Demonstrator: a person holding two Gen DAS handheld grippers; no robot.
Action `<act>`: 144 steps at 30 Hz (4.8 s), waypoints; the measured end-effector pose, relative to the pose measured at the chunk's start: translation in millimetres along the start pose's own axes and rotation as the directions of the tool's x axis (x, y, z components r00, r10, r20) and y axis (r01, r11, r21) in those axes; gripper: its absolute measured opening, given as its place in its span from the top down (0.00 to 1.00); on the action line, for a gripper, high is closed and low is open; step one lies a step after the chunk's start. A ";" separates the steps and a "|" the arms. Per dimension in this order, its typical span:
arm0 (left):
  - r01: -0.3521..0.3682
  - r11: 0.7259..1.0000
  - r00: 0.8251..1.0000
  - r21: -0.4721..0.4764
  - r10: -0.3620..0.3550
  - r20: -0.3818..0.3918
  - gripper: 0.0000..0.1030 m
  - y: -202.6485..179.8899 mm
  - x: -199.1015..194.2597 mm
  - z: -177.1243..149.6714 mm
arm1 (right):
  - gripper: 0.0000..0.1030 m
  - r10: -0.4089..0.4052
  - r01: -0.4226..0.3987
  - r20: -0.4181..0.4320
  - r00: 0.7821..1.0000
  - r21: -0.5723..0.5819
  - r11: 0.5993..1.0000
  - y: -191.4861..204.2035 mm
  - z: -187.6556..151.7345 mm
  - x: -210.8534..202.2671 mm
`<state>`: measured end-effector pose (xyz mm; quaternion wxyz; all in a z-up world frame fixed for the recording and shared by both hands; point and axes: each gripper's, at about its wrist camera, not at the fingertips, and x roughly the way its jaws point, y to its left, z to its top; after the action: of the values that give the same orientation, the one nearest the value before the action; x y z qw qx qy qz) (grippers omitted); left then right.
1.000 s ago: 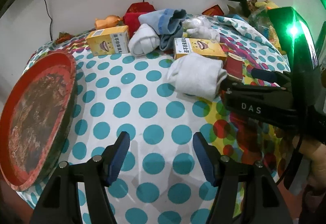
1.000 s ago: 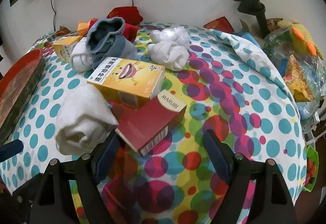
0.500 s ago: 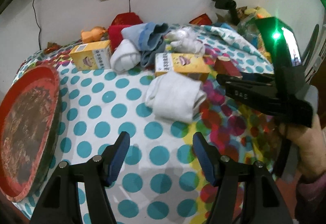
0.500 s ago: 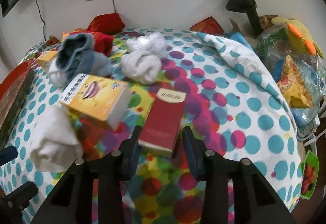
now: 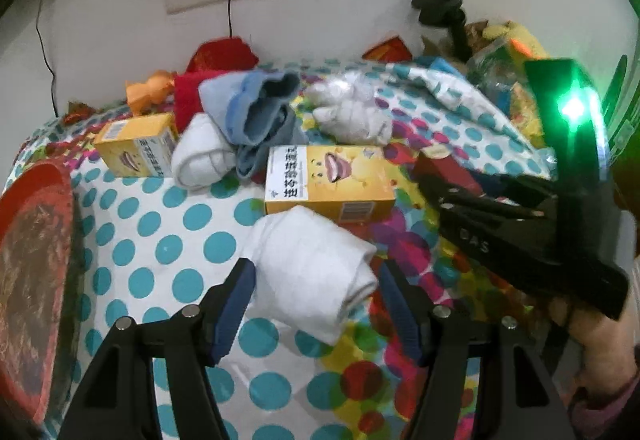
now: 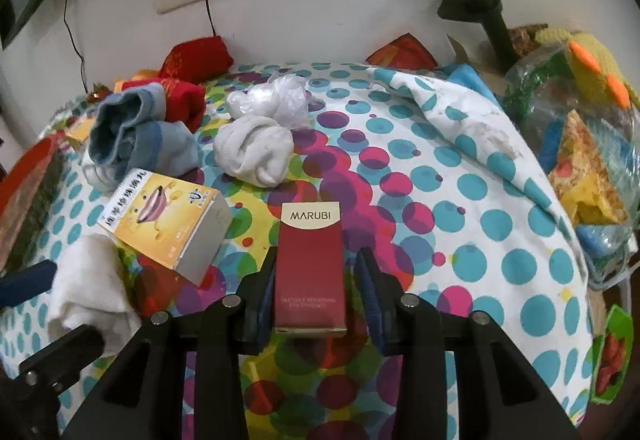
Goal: Organize objects
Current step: 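Grasp the red MARUBI box with the right gripper while the left grasps the white sock, then lift the white sock with the left gripper and carry it to the red tray, then lower the white sock onto the red tray and open the left gripper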
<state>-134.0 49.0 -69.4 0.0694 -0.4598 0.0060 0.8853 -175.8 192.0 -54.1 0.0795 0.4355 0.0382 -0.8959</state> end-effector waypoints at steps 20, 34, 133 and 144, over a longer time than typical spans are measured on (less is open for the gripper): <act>-0.043 0.999 0.999 -0.021 0.043 0.026 0.21 10.3 34.1 -4.6 | 0.65 -0.013 0.013 -0.002 1.000 -0.021 1.000 2.3 2.5 4.4; -0.011 1.000 0.999 -0.013 0.012 0.043 0.41 7.1 27.4 -7.8 | 0.70 -0.012 0.012 -0.001 1.000 -0.014 1.000 2.3 3.2 2.9; -0.388 0.874 0.918 -0.293 0.395 -0.036 0.30 326.6 -134.7 -131.1 | 0.66 -0.020 0.020 -0.004 1.000 -0.007 1.000 4.1 5.1 4.9; -0.389 0.886 0.912 -0.253 0.409 0.029 0.30 285.2 -157.1 -154.7 | 0.74 -0.046 0.046 0.003 0.999 -0.043 0.998 1.8 4.5 2.7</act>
<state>44.4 -263.3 -45.8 -0.1703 -0.4171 -0.0100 0.8927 -180.6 189.3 -53.5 0.0684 0.4316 0.0673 -0.8970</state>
